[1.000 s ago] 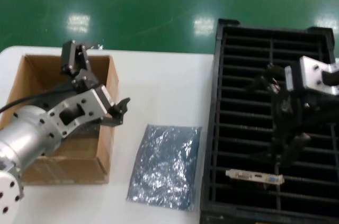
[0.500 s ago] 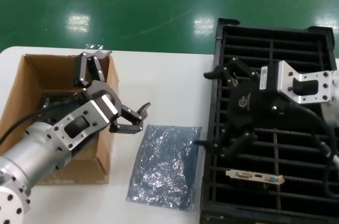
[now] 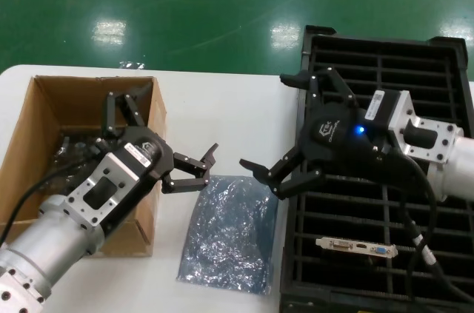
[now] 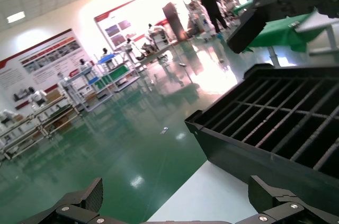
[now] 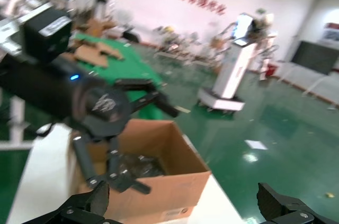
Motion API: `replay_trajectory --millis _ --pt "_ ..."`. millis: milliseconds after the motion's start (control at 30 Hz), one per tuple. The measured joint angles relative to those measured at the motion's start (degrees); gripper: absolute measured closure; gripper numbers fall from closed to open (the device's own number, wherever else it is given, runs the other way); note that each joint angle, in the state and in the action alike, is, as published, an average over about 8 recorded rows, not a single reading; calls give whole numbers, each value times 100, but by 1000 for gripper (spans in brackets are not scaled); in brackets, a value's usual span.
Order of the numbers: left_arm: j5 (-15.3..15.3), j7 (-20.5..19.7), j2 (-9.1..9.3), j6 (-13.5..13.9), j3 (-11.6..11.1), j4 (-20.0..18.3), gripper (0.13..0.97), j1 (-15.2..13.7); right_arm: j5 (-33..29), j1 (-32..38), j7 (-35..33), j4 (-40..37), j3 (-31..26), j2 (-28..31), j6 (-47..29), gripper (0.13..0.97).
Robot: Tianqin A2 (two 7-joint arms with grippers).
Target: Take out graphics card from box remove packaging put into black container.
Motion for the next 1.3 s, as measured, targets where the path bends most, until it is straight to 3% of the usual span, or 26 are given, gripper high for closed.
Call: replay_trajectory --millis 1300 --pt "-3709 1353 421 -2466 -82 1048 132 1150 1019 -3956 -1438 163 2432 -1394 4170 129"
